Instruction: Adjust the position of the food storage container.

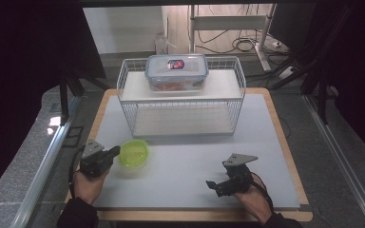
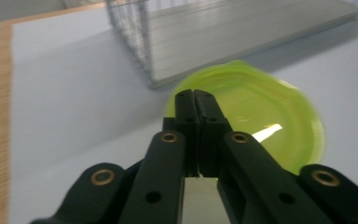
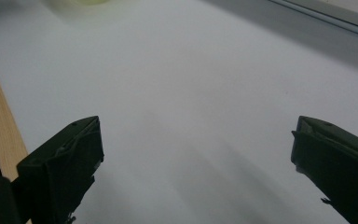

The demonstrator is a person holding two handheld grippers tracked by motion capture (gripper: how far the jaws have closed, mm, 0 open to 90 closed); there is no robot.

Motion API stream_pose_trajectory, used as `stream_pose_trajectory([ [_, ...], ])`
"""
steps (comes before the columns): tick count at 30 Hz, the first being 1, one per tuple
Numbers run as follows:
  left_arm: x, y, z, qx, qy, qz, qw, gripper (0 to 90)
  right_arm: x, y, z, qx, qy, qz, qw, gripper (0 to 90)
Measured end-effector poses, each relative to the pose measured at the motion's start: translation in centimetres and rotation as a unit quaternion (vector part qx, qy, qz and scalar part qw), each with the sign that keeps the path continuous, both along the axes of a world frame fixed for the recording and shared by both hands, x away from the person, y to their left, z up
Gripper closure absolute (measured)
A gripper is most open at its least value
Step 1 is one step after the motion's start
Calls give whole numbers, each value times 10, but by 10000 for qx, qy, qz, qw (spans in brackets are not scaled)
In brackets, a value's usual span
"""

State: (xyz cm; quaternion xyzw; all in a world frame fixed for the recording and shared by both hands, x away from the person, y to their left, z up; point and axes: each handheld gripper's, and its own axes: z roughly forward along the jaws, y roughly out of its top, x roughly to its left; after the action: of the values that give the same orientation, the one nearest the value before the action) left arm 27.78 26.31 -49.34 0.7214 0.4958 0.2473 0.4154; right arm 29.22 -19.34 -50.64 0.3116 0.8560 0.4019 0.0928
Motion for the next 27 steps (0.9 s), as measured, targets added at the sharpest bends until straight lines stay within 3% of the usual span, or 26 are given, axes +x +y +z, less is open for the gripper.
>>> stream_pose_trajectory([
  [6,13,16,-12,-126,260,208,9994,900,0,0,-1,-57,22,-27,10000,26],
  [14,21,6,-22,24,528,187,9984,900,1,1,-2,-133,67,-23,9999,31],
  [27,28,-13,-23,-49,560,42,9984,900,2,2,-4,-211,127,-39,9997,40],
])
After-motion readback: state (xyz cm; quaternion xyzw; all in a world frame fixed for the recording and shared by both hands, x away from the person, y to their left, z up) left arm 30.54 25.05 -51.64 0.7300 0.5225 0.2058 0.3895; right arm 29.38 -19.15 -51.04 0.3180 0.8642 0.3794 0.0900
